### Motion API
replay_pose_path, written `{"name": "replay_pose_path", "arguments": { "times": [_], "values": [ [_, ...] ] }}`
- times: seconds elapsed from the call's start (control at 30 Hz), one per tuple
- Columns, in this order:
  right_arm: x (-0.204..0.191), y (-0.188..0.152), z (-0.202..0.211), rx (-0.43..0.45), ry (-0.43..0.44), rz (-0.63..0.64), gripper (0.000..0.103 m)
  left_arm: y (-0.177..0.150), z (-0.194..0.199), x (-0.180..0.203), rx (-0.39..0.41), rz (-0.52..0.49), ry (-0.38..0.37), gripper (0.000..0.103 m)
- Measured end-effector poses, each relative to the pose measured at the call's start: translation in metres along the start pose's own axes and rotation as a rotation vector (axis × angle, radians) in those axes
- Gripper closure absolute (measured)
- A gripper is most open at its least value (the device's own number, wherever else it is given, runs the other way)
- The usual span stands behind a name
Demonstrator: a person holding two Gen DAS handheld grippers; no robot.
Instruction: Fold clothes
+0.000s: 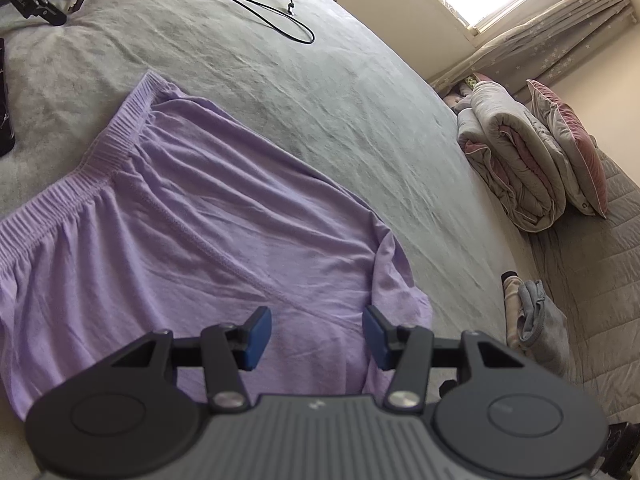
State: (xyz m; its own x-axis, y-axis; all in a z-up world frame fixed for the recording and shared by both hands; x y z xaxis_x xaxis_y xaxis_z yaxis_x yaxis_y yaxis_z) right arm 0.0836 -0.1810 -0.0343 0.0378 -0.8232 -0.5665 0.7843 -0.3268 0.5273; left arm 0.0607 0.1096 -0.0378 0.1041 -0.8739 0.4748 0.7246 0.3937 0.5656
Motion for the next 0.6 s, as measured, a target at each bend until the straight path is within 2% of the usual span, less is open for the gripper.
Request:
{"name": "replay_pose_path", "arguments": {
  "times": [0.17, 0.33, 0.5, 0.53, 0.57, 0.6],
  "values": [
    [0.007, 0.008, -0.008, -0.003, 0.015, -0.057, 0.063, 0.000, -0.007, 0.000, -0.012, 0.001, 0.005, 0.052],
    [0.023, 0.008, -0.022, -0.042, 0.065, -0.198, 0.063, 0.001, -0.014, -0.001, -0.028, 0.015, 0.003, 0.052],
    [0.023, 0.009, -0.025, -0.028, 0.076, -0.220, 0.063, 0.003, -0.019, -0.001, -0.035, 0.024, -0.006, 0.052],
    [0.021, 0.009, -0.026, -0.027, 0.069, -0.213, 0.064, 0.004, -0.020, 0.000, -0.036, 0.023, -0.007, 0.052],
    [0.019, 0.009, -0.027, -0.026, 0.063, -0.206, 0.070, 0.004, -0.022, -0.001, -0.039, 0.026, -0.006, 0.052],
    [0.017, 0.010, -0.028, -0.025, 0.056, -0.199, 0.080, 0.004, -0.023, -0.001, -0.041, 0.029, -0.005, 0.052]
  ]
}}
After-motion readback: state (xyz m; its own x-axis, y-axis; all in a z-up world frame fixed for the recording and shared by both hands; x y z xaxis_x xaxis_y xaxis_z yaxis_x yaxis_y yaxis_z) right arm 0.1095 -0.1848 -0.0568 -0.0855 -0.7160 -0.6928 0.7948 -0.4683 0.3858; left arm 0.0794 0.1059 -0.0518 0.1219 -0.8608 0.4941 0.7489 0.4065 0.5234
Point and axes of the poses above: each gripper's, at about its wrist camera, not at the fingertips, and z roughly against the way its jaws point, x to its right, y to its top, the point moved 1 cm from there along -z, roughly the way its jaws point, and after that the axes turned 13 degrees about -z, right-handed, at the moved point
